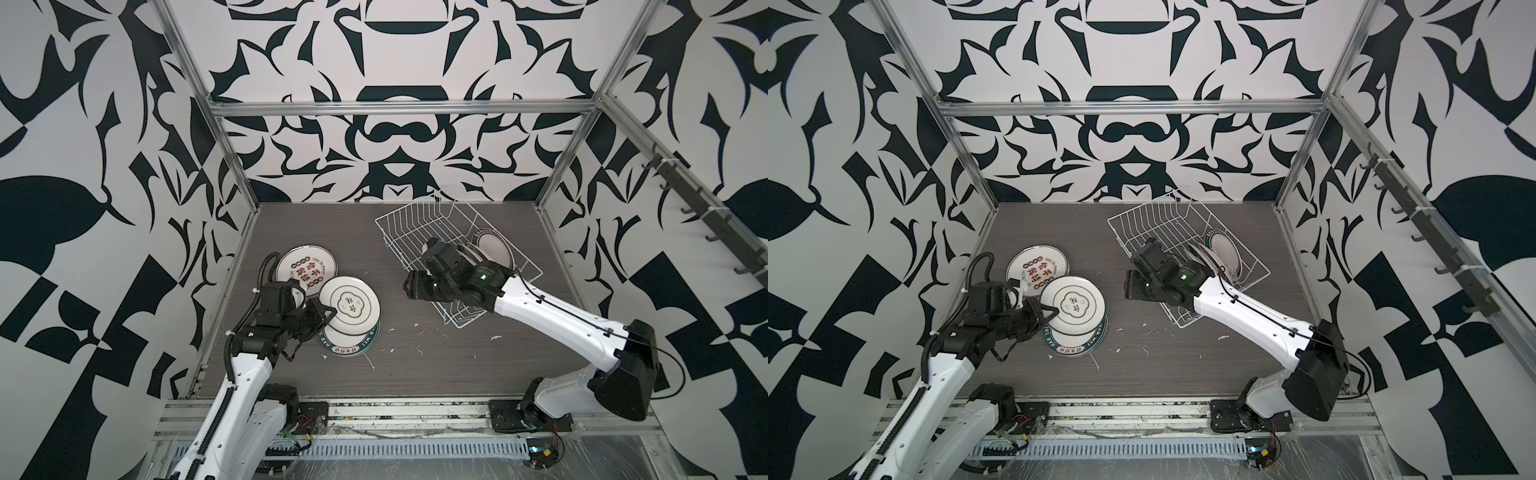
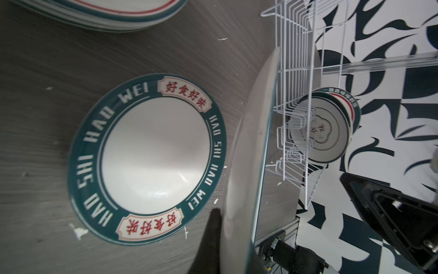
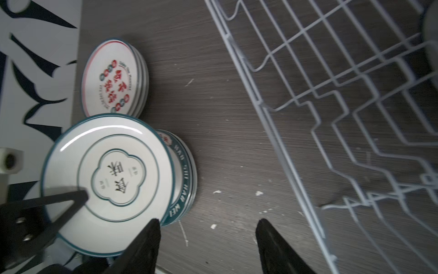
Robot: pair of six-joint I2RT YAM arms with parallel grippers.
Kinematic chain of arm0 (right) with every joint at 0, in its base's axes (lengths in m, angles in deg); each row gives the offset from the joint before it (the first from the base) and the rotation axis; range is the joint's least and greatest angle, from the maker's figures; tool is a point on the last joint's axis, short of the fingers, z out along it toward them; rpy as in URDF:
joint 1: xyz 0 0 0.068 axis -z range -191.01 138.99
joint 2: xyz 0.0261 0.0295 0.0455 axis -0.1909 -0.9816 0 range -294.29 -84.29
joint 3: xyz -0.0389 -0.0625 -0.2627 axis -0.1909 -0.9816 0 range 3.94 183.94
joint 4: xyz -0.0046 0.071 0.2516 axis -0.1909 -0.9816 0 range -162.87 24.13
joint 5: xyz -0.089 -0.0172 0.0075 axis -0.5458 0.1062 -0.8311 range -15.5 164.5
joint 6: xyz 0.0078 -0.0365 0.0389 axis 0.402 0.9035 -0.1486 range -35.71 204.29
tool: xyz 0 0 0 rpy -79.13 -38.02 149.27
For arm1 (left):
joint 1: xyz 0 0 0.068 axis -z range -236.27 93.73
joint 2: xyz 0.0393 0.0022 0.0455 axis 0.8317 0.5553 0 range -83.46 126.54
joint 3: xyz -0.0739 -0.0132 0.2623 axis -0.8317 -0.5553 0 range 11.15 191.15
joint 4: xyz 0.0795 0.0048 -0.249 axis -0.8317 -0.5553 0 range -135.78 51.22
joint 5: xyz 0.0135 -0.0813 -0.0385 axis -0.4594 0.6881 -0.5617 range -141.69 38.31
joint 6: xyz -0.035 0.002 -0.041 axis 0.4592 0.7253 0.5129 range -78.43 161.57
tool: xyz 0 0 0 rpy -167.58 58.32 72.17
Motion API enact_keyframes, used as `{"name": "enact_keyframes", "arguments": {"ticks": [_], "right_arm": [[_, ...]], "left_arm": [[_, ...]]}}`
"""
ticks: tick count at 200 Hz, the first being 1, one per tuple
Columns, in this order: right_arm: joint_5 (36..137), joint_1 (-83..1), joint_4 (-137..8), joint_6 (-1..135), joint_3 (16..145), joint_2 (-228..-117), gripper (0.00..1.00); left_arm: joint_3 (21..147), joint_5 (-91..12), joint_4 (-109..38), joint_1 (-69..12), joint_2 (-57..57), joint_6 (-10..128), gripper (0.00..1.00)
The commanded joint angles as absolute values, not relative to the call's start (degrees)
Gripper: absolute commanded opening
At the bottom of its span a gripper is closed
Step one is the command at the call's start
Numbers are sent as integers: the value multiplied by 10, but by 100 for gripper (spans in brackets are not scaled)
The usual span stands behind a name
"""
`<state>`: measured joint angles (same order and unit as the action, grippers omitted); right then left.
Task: Unload the plates from the dish rack
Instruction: Place the plate among the plates.
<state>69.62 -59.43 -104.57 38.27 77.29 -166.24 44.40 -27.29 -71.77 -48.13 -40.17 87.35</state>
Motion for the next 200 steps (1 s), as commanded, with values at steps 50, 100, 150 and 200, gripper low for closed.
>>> {"name": "enact_keyframes", "arguments": {"ticks": [50,100,150,200], "right_arm": [[624,-575,-1128,478,814,-1670,78],[625,-575,-1125,479,816,-1672,89],[622,-575,-1132,478,827,-1681,100],[612,-575,-1146,481,837,-1682,100]], "left_arm": [[412,-340,-745,-483,-415,891,0],[394,-352,-739,-483,-406,889,0],[385,-350,-732,-483,-390,887,0],[375,-353,-719,-483,-373,891,1]]}}
